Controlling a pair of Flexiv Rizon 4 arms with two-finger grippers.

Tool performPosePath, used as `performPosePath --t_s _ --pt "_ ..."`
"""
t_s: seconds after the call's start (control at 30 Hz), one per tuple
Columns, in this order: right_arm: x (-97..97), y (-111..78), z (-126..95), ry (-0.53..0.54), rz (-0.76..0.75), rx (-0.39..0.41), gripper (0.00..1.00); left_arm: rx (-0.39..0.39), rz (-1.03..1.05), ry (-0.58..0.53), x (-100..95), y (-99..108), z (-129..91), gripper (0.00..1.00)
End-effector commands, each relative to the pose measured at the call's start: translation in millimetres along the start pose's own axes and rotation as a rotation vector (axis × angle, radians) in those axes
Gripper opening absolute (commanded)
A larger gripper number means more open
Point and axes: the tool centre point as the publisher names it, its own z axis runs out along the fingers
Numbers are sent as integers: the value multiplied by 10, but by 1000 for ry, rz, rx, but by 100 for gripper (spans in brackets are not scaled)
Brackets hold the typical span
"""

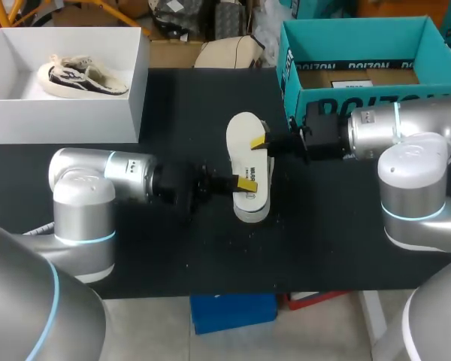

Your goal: Take the shoe out of the shoebox, open the shoe tongue, remove and reinsert the insole, then place the shoe into the shoebox

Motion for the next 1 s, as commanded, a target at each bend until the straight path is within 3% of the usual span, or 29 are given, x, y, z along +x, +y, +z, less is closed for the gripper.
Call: performPosePath --t_s 0.03,0.13,0.17,0.2,0.27,0.33,0.4,0.6,0.9,1.0 --pt "-12 2 3 2 0 0 0 -1 2 4 0 -6 9 0" --pt "-12 2 3 2 0 0 0 -1 2 4 0 -6 9 0" --pt "-12 2 3 2 0 0 0 -1 2 4 0 -6 9 22" --pt "-12 2 3 2 0 0 0 -30 -32 114 -6 7 7 100" --pt "-12 2 3 2 0 0 0 -43 -49 280 -55 -6 -6 100" --pt "-12 2 3 2 0 0 0 -47 -53 378 -122 -33 -35 100" --pt "-12 2 3 2 0 0 0 -43 -86 560 -199 -94 -101 100" --pt "-12 2 3 2 0 0 0 -3 -232 963 -348 -323 -308 100" --pt "-12 2 3 2 0 0 0 -1 -306 1428 -654 -339 -363 100" --pt "-12 2 3 2 0 0 0 -17 -308 1501 -694 -261 -333 100"
